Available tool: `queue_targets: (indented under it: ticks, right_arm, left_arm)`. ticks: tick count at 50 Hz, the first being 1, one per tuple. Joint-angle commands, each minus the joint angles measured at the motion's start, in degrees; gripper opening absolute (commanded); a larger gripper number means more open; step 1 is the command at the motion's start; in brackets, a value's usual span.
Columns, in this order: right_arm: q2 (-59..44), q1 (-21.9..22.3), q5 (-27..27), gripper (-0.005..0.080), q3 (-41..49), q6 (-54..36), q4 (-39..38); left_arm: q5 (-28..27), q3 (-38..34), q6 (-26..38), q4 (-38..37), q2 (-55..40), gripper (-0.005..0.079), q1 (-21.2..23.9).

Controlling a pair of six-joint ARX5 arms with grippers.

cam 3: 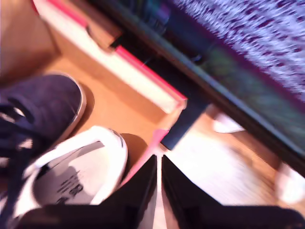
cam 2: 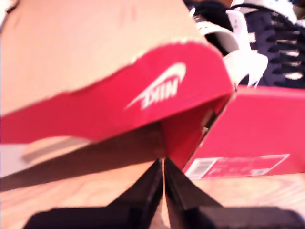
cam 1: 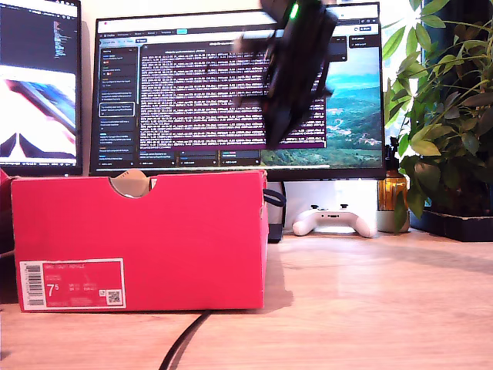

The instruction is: Pack the blue shoes by picking the first shoe and placing it inside the red shoebox, left side, then picking and rotating the second shoe and placing it in the shoebox

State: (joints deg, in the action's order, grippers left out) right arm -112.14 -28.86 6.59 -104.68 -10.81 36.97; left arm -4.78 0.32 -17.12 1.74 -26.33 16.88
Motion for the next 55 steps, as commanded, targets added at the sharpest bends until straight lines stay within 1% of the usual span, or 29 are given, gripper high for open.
queue_targets:
  ticks: [1,7,14,22,32,40,45,55]
  right_arm:
    - [1.9,1.2,0.0,0.0001,-0.8,0.6,1.2]
    - [2.7,3.0,0.0,0.0001,-0.2,0.6,3.3]
    - [4.9,4.6,0.0,0.0000,2.4,1.6,2.8]
    - [8.7,5.9,0.0,0.0001,7.2,1.8,2.4]
    - [14.5,7.0,-0.1,0.0001,13.9,1.7,1.5]
    - [19.6,7.6,-0.3,0.0000,18.3,1.6,0.5]
    - [22.1,7.6,-0.5,0.0001,19.5,1.6,0.9]
    - [26.4,7.7,-0.7,0.0001,19.5,2.1,2.6]
  left_arm:
    - [1.0,-1.7,0.6,-1.4,2.1,-0.0021,0.1]
    - [3.2,-1.7,0.6,-5.4,6.1,-0.0021,0.1]
    - [6.4,-1.7,0.3,-9.7,10.5,-0.0021,-0.3]
    - [9.4,-1.7,-2.1,-13.5,15.3,-0.0021,-1.5]
    - [9.0,-1.7,-2.3,-13.6,17.0,-0.0021,-5.1]
    - [6.7,-1.7,-1.5,-13.6,17.1,-0.0021,-9.3]
    - [4.2,-1.7,-0.8,-13.7,17.1,-0.0021,-11.6]
    - [3.7,-1.7,-0.3,-13.7,17.1,-0.0021,-14.3]
